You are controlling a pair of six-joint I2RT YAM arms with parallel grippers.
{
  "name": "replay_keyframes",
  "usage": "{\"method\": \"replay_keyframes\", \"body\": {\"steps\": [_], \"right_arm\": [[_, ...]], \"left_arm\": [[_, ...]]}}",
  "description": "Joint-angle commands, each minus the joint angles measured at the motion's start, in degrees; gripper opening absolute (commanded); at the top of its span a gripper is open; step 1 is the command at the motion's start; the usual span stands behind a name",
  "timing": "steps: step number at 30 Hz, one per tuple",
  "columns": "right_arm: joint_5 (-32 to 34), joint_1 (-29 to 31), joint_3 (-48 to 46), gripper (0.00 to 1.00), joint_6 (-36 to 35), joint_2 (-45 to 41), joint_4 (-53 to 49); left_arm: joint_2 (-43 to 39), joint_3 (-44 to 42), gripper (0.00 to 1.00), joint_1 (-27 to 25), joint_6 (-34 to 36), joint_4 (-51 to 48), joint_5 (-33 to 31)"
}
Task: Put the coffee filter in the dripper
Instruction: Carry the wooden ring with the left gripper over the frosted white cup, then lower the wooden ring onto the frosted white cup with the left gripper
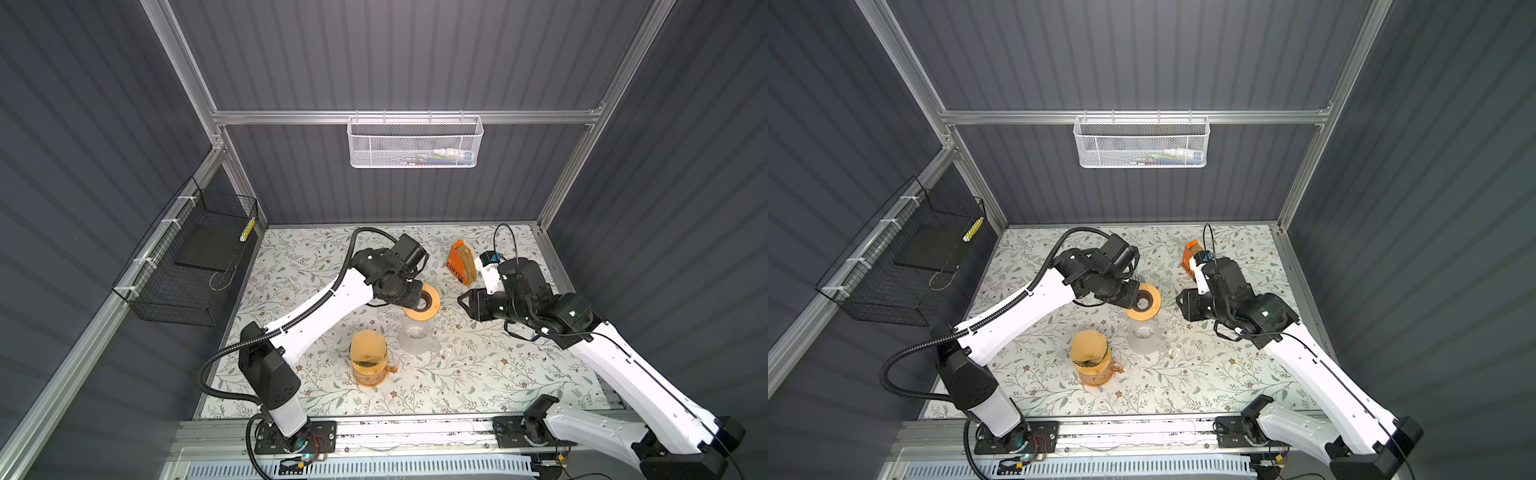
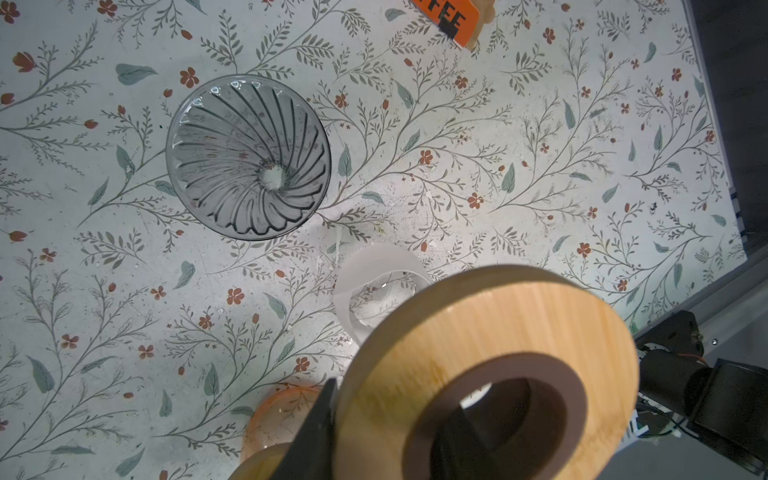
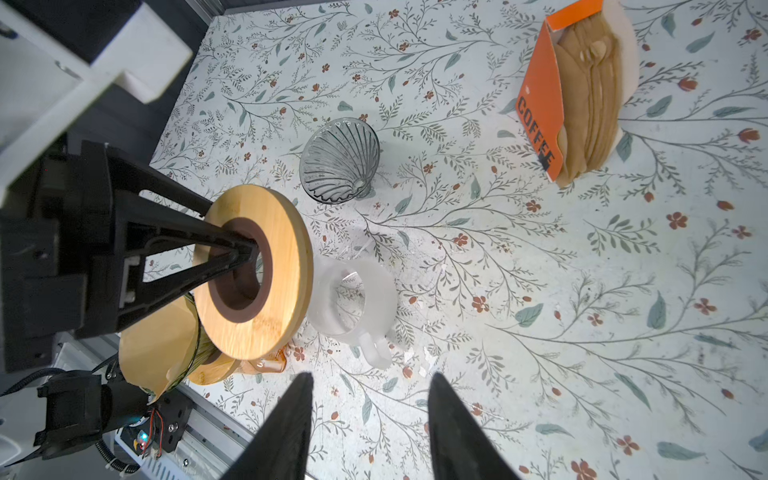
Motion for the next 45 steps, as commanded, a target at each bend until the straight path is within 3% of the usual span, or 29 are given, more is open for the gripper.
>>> {"method": "replay_keyframes", "body": {"steps": [1,28,45], "right_arm": [[-0.34,-0.27,-0.65,0.47,0.67,0.00,-0.17],[-2.36,-0.44,-2.60,0.46,1.88,2.93,0.89],[-2.51,-0.55,-2.78,0.46,2.01,3.68,1.15]], "left_arm": [[1.13,-0.92,0.11,-0.93,-1.55,-0.50,-2.08],[6.79,-8.69,0.09,-2.05,-3.78,5.69,-1.01],[9.71,-9.18,0.09,-2.16,-4.32,6.95,-1.19]]}}
